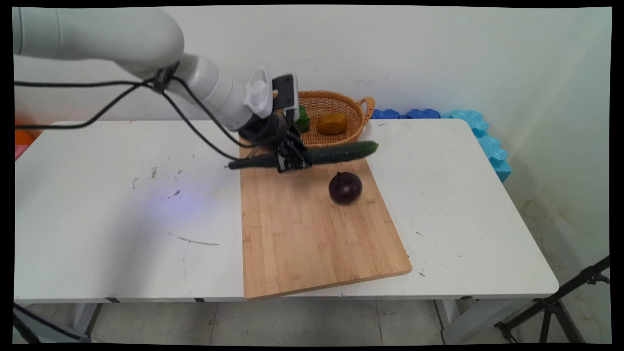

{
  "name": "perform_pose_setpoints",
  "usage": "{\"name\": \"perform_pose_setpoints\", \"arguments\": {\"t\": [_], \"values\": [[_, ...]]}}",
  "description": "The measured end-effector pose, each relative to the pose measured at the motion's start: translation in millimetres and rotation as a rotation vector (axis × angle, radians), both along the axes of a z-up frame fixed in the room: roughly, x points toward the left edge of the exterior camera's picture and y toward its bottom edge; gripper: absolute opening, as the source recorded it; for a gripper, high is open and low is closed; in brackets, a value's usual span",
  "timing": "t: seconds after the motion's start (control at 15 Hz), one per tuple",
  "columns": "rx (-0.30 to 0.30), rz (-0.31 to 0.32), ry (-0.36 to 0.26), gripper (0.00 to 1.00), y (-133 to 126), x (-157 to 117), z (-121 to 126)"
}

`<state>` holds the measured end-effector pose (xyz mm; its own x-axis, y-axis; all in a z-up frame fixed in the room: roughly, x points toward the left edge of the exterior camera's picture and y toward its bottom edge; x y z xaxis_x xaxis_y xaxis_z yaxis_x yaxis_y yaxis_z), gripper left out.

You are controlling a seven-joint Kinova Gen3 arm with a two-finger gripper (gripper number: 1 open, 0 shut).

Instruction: Place the picked object in the vegetable basket

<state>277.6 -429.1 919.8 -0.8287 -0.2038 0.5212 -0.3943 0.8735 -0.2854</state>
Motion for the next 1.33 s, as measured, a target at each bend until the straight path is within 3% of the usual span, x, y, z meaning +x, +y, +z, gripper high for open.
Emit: {"name": "perform_pose_setpoints", "arguments": {"t": [0.47, 0.6, 0.73, 1.13, 1.2, 1.33], "values": [[-0.106, -0.047, -0.125, 0.0, -64, 33, 13], [-0.138, -0.076, -0.182, 0.0, -95, 47, 7], [-0.147, -0.099, -0.215, 0.0, -115, 54, -4], [-0.136, -0.129, -0.235, 0.0, -137, 56, -30], [-0.135, -0.131, -0.235, 1.0, -140, 55, -33], [-0.133, -0.135, -0.236, 1.0, -143, 55, -37]]}}
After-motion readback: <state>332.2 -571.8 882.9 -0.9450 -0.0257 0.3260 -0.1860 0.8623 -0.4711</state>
